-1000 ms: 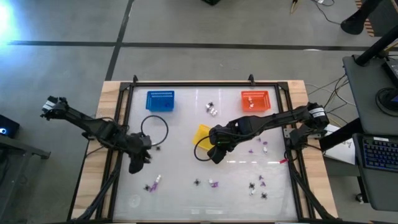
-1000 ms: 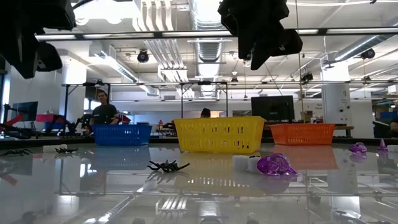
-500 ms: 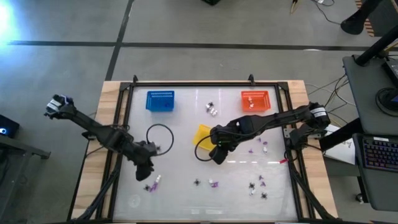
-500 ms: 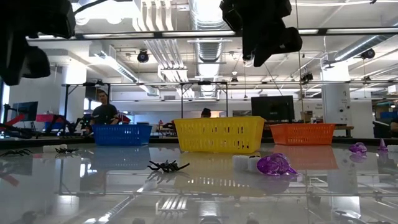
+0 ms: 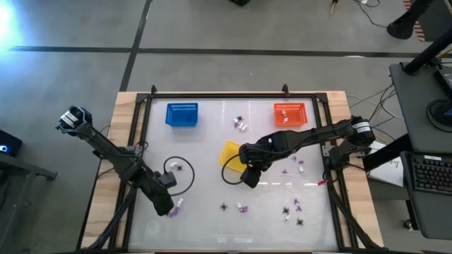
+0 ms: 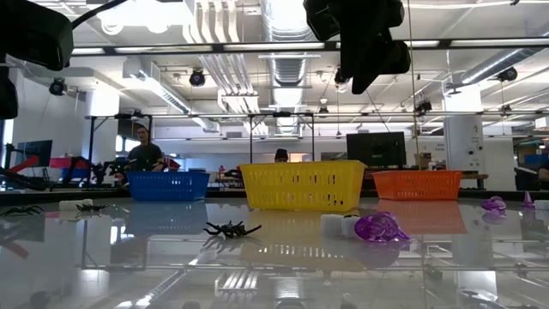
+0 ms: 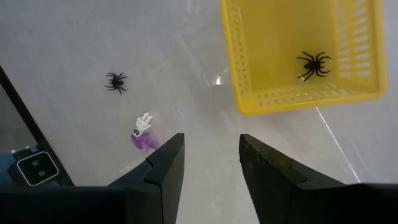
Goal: Sort Halloween decoration
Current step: Put the purple witch hat toy into the blue bin
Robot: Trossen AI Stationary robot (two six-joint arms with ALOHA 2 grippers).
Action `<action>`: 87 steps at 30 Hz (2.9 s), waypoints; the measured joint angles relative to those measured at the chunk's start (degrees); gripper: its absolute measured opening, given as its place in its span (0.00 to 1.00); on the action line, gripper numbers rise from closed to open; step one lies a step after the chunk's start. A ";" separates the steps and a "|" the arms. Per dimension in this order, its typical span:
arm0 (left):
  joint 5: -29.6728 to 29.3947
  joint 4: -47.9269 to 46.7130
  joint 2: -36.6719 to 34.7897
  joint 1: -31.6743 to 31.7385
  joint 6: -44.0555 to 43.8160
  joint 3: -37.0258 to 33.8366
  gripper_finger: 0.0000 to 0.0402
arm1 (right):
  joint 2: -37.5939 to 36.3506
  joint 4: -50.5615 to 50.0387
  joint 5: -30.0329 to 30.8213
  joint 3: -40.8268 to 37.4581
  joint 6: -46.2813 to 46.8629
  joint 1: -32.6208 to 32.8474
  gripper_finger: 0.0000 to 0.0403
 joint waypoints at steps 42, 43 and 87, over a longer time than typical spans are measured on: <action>-0.37 8.44 16.73 -2.06 2.02 -0.02 0.22 | -0.02 -0.96 0.12 -0.01 -1.78 0.00 0.36; -0.49 8.44 16.73 -2.04 2.04 -0.08 0.21 | -0.02 -0.96 0.12 -0.01 -1.82 0.00 0.36; -8.72 -0.17 5.46 -0.05 -1.70 2.05 0.00 | -0.02 -0.98 0.14 -0.02 -4.14 0.00 0.36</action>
